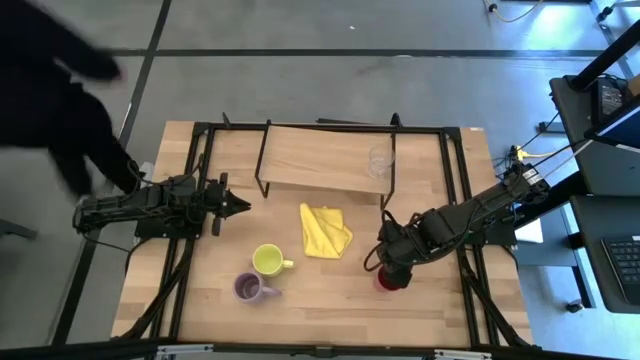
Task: Stack small to large cups/mugs on shelf
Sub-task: Put the pink cup to the left on the shelf
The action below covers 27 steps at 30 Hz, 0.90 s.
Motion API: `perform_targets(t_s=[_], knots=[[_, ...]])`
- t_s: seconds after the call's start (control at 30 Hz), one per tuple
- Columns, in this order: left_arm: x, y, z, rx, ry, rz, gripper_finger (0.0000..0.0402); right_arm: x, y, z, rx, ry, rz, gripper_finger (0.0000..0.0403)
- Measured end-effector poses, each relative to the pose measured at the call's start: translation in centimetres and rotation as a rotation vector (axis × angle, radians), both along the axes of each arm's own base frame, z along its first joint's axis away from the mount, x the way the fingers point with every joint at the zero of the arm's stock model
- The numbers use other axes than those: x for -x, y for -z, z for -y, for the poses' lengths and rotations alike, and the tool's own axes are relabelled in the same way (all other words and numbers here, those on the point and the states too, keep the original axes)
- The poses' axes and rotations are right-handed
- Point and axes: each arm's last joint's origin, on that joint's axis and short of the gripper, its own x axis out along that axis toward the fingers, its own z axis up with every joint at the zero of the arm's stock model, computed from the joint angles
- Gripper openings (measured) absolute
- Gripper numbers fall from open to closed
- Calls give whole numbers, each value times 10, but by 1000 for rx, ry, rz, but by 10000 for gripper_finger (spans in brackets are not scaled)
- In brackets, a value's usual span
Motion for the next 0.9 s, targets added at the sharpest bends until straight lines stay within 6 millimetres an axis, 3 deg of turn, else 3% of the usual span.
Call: perform_targets(t_s=[0.57, 0.77, 0.9], knots=[[0, 0, 0, 0, -1, 2, 39, -3, 1, -3, -52, -29, 0, 218], [-1, -2, 0, -2, -1, 22, 39, -6, 31, -4, -37, -17, -22, 218], [-1, -5, 0, -5, -1, 52, 39, -4, 37, -4, -40, 5, -36, 218]])
